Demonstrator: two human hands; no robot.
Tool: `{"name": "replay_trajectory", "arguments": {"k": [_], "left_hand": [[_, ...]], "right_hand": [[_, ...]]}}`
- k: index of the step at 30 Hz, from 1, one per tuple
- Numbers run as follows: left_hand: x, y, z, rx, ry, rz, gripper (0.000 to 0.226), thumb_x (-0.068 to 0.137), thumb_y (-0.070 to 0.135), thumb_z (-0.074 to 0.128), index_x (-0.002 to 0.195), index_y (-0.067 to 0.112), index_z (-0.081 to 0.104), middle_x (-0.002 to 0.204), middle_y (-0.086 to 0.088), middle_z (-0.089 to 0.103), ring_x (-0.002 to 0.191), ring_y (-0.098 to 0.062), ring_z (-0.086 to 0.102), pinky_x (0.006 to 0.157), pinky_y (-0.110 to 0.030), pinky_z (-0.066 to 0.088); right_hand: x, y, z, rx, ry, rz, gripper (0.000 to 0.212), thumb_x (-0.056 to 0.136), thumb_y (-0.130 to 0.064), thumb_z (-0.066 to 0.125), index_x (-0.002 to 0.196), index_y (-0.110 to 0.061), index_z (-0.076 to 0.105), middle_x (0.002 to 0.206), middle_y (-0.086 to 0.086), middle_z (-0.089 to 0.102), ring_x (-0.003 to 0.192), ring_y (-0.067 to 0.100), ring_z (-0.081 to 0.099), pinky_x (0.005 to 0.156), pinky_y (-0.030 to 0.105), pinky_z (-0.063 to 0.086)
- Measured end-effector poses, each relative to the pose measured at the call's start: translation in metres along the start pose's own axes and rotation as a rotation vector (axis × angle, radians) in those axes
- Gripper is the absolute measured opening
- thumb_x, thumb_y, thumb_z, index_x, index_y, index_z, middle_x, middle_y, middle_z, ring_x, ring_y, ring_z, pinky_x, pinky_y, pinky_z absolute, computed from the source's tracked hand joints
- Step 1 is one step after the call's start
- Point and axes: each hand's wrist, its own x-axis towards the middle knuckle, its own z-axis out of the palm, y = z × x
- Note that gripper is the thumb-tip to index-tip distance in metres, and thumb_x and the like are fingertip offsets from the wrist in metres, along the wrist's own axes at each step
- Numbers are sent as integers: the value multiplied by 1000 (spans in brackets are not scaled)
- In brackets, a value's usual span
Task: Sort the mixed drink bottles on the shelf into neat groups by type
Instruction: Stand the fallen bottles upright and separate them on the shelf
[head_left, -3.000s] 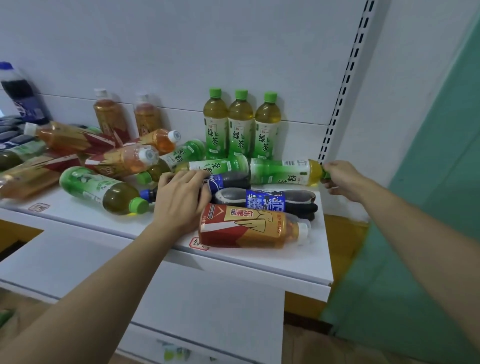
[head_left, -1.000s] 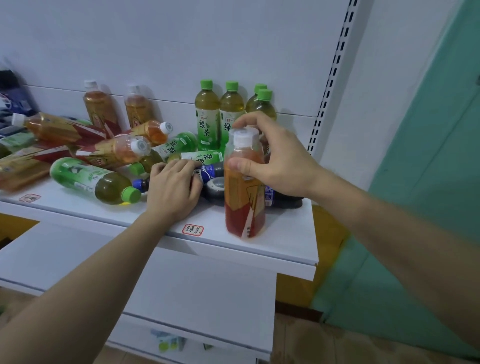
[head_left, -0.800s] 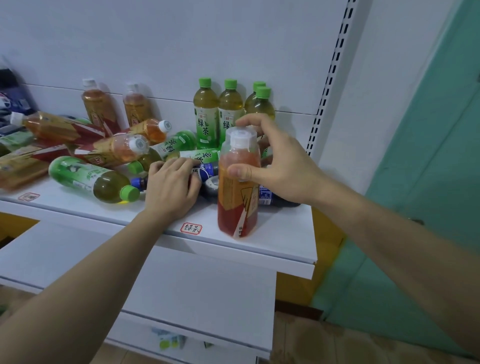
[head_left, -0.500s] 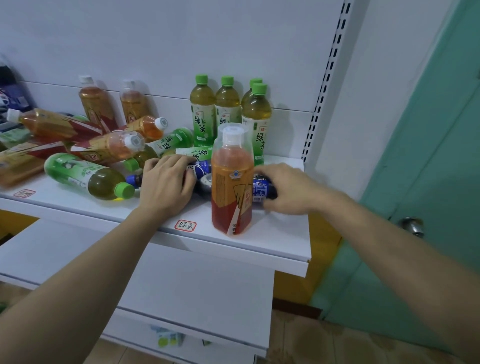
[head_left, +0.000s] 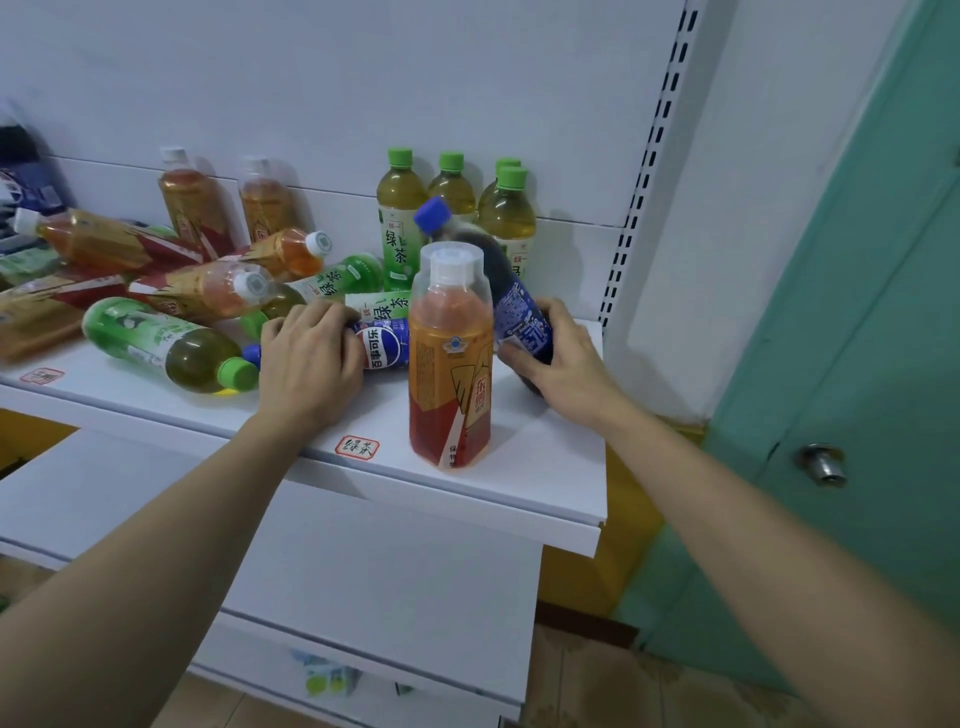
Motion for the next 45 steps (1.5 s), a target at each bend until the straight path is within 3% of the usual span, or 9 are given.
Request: {"name": "replay_trajectory", "arguments": {"k": [5, 9, 14, 17, 20, 24, 35, 40, 45], "left_hand": [[0, -1, 0, 4, -7, 8, 35, 93, 31, 40, 111, 14, 64, 112, -10, 65, 102, -31, 57, 92, -46, 37], [0, -2, 2, -3, 7, 15, 28, 94, 29, 46, 111, 14, 63, 112, -10, 65, 102, -31, 58, 93, -47, 38], [0, -3, 3, -18, 12, 21, 27, 94, 28, 49, 111, 14, 64, 113, -10, 65, 102, -31, 59, 95, -47, 39], [-1, -3, 1, -32, -5, 14, 28, 94, 28, 49, 113, 14, 64, 115, -9, 65, 103, -29, 59, 97, -46, 39], [0, -2, -2, -19, -40, 14, 28, 95, 29, 50, 115, 15, 63, 116, -8, 64, 105, -28, 58, 98, -45, 40], [10, -7, -7, 42, -95, 126, 32, 96, 36, 48, 114, 15, 62, 114, -8, 62, 105, -29, 57, 90, -45, 43], [106, -62, -51, -21, -301, 445, 46, 100, 48, 40, 129, 18, 58, 122, -12, 63, 100, -29, 60, 76, -39, 45], [117, -98, -51, -79, -367, 459, 52, 100, 50, 38, 137, 16, 53, 131, -14, 59, 113, -31, 59, 89, -49, 51], [116, -138, -44, -90, -392, 459, 49, 100, 47, 38, 136, 17, 54, 142, -10, 54, 122, -33, 55, 95, -51, 48]], "right_hand": [[9, -2, 26, 252, 100, 52, 51, 94, -33, 72, 133, -20, 43, 118, -7, 65, 107, 10, 63, 92, 36, 53], [16, 6, 37, 247, 138, 44, 54, 91, -31, 76, 133, -21, 44, 119, -9, 65, 107, 7, 64, 88, 32, 55], [14, 13, 39, 250, 192, 42, 53, 88, -33, 78, 130, -27, 47, 108, -24, 63, 90, -18, 62, 64, 6, 50], [9, 8, 37, 213, 204, 48, 62, 88, -38, 78, 138, -25, 45, 108, -27, 60, 93, -22, 58, 68, 1, 46], [1, -2, 29, 171, 224, 34, 56, 93, -48, 68, 140, -32, 41, 114, -29, 56, 103, -21, 55, 81, 5, 45], [-4, -18, 1, 36, 288, -26, 45, 103, -41, 56, 142, -23, 44, 129, -3, 58, 118, 11, 57, 99, 28, 47], [43, -166, -76, -727, 222, -145, 33, 105, -34, 53, 132, -16, 58, 117, 5, 61, 104, 19, 55, 91, 32, 43], [62, -229, -50, -990, 142, -170, 37, 103, -43, 53, 132, -21, 58, 112, -1, 53, 106, 17, 47, 92, 36, 38], [79, -247, 27, -997, -37, -148, 31, 99, -36, 60, 124, -18, 63, 110, 2, 60, 103, 20, 55, 88, 32, 41]]}}
